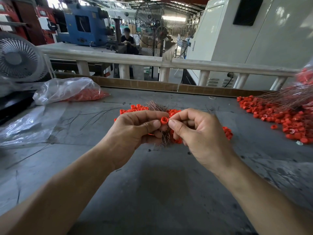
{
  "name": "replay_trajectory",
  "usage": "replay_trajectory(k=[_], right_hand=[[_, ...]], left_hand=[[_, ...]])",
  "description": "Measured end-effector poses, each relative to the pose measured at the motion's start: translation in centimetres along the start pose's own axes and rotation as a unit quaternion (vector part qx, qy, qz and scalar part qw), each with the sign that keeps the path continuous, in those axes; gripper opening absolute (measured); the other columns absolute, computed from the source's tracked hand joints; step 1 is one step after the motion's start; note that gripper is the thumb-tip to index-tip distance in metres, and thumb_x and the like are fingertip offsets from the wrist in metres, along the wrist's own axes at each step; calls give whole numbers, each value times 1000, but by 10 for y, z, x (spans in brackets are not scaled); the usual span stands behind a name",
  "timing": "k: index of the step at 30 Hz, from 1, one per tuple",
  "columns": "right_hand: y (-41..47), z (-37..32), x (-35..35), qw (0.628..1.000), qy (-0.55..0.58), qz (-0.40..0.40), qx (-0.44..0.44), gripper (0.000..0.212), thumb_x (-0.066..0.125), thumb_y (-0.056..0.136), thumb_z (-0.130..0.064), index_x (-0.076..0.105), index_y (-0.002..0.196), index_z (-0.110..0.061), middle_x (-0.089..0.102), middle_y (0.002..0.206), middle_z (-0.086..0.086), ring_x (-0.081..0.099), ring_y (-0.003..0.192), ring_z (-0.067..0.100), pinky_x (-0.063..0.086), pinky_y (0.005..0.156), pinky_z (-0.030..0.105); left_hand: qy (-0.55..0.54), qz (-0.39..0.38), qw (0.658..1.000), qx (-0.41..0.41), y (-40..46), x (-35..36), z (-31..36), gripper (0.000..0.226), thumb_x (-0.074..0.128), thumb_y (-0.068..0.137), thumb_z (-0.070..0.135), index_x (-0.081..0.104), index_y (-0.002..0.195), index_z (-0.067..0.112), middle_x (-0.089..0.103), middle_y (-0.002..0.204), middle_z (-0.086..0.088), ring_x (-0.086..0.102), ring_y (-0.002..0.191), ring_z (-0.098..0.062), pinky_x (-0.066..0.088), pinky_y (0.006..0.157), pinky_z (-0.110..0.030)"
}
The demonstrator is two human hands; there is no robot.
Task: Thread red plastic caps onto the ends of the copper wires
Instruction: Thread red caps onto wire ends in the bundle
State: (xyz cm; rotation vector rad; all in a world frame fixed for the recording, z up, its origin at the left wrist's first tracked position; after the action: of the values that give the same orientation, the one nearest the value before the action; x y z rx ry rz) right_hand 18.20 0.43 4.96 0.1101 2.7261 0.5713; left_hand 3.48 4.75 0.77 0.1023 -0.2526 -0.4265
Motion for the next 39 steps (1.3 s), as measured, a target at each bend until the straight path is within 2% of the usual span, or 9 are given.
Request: replay_trajectory(k=[4,8,12,16,20,25,32,39], right_hand=[[-1,-1,1,1000,-7,1,-1,11,71,94,-14,73,83,-17,67,61,-2,55,50,0,41,50,12],[0,0,0,1000,-18,1,-4,12,71,94,-15,73,83,-19,68,63,-1,60,58,6,51,57,23],[0,0,1,1000,-18,-7,-10,12,70,95,-16,72,84,-21,65,60,-8,58,58,3,49,58,23],[0,1,3,1000,-14,-12,-13,12,69,95,-15,71,84,-21,63,59,-9,54,56,2,44,55,18],[0,6,6,1000,-6,-29,5,13,63,99,-15,69,89,-22,63,63,-5,54,55,1,40,52,12],[0,12,12,998,25,-47,35,20,55,102,-9,69,96,-22,68,69,-5,54,58,6,41,49,15],[-1,7,10,999,35,-40,7,11,63,100,-13,70,94,-19,67,65,-7,59,56,0,41,50,9],[0,-1,4,999,33,-13,-39,10,70,95,-16,71,87,-21,63,60,-9,56,57,3,47,57,18]], left_hand=[[3,1,1000,0,1,1,0,27,68,80,9,79,105,11,74,90,-12,69,77,-18,59,70,-26],[-5,2,1000,-2,1,2,0,28,69,79,9,79,105,9,74,93,-15,70,79,-18,59,71,-27],[-24,-1,1000,-3,0,2,1,27,67,82,12,79,106,7,74,96,-16,69,80,-19,59,72,-29],[-24,1,1000,-2,-1,3,2,27,66,82,10,79,106,8,73,98,-19,69,79,-18,60,72,-30],[-32,9,999,5,-1,1,3,26,66,81,9,79,104,7,74,92,-16,70,77,-18,61,71,-30],[-35,9,999,12,-1,2,6,25,66,81,9,78,103,6,74,89,-13,70,75,-17,61,71,-29],[-41,1,999,12,-2,4,9,20,66,82,10,79,97,9,74,90,-13,70,76,-17,61,70,-29],[-34,-11,999,12,-3,7,9,21,68,81,10,80,98,10,73,88,-12,70,75,-16,60,70,-28]])
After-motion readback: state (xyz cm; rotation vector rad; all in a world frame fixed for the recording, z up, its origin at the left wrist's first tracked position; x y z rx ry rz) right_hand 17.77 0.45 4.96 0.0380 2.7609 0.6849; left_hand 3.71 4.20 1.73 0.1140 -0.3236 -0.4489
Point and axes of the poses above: each hand's wrist, its own y-axis towards the middle knuckle, its own x-axis out of the palm, z = x × y, the point moved 10 cm from there along y, towards the middle knuckle
